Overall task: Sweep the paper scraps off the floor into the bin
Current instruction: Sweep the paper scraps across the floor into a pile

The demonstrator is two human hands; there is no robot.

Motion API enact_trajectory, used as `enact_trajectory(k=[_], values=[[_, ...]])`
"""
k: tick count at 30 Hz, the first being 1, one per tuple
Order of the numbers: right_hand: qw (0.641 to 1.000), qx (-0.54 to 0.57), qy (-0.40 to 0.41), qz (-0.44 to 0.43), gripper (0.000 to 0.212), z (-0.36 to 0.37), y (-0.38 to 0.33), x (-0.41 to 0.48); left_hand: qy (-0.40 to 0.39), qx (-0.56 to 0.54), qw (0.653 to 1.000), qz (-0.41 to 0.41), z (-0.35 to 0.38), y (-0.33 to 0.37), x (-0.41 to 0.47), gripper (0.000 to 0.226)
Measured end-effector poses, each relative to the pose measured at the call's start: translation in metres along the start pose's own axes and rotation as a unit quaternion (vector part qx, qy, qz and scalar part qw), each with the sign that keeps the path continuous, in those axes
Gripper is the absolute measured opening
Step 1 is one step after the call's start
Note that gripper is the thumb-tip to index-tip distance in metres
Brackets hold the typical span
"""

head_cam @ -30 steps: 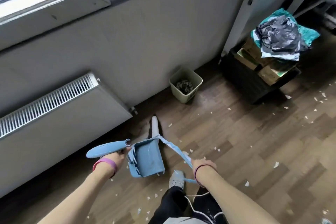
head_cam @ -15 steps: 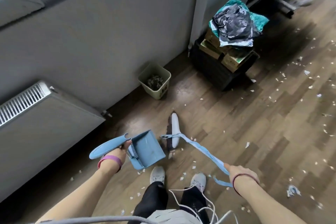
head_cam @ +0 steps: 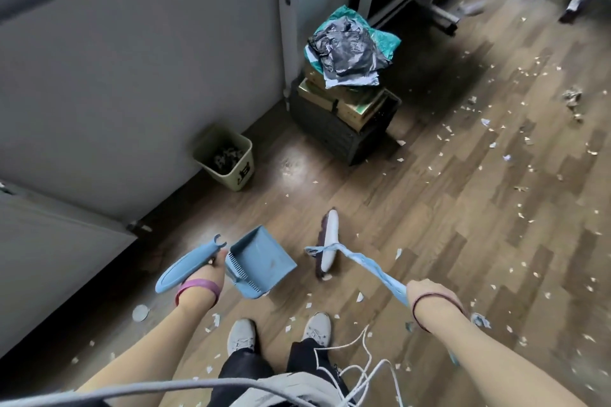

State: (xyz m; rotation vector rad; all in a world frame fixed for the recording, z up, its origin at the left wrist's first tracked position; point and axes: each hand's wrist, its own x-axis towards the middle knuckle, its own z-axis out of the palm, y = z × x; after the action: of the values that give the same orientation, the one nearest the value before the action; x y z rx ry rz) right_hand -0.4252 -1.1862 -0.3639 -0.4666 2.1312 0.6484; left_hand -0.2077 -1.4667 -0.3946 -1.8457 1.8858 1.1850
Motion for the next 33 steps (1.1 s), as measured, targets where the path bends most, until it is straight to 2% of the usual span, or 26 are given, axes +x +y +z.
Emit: enact_trajectory(k=[5,9,11,17,20,28,33], values=[[0.994,-0.054,0.035,-0.084,0.041,-0.013,-0.033,-0.012,0.032,-0.050,0.998,-0.024,-0.009,-0.012,-0.013,0.049],[0.983,-0.082,0.025,-0.161,0.042,-0.016,-0.090,-0.025,0.048,-0.080,0.995,-0.033,-0.045,-0.044,-0.028,0.048],[0.976,-0.100,0.030,-0.193,0.043,-0.017,-0.128,-0.034,0.067,-0.102,0.992,-0.039,-0.068,-0.073,-0.033,0.043],[0.954,-0.126,0.036,-0.269,0.054,-0.001,-0.260,-0.070,0.156,-0.170,0.965,-0.127,-0.138,-0.195,-0.023,0.026],[0.944,-0.130,0.033,-0.302,0.050,0.012,-0.321,-0.086,0.176,-0.164,0.959,-0.151,-0.168,-0.247,-0.019,0.019],[0.937,-0.111,0.000,-0.332,0.052,0.039,-0.447,-0.099,0.208,-0.162,0.940,-0.214,-0.211,-0.344,-0.007,0.039],[0.931,-0.119,-0.017,-0.345,0.047,0.059,-0.492,-0.095,0.189,-0.191,0.931,-0.246,-0.219,-0.361,0.006,0.055]])
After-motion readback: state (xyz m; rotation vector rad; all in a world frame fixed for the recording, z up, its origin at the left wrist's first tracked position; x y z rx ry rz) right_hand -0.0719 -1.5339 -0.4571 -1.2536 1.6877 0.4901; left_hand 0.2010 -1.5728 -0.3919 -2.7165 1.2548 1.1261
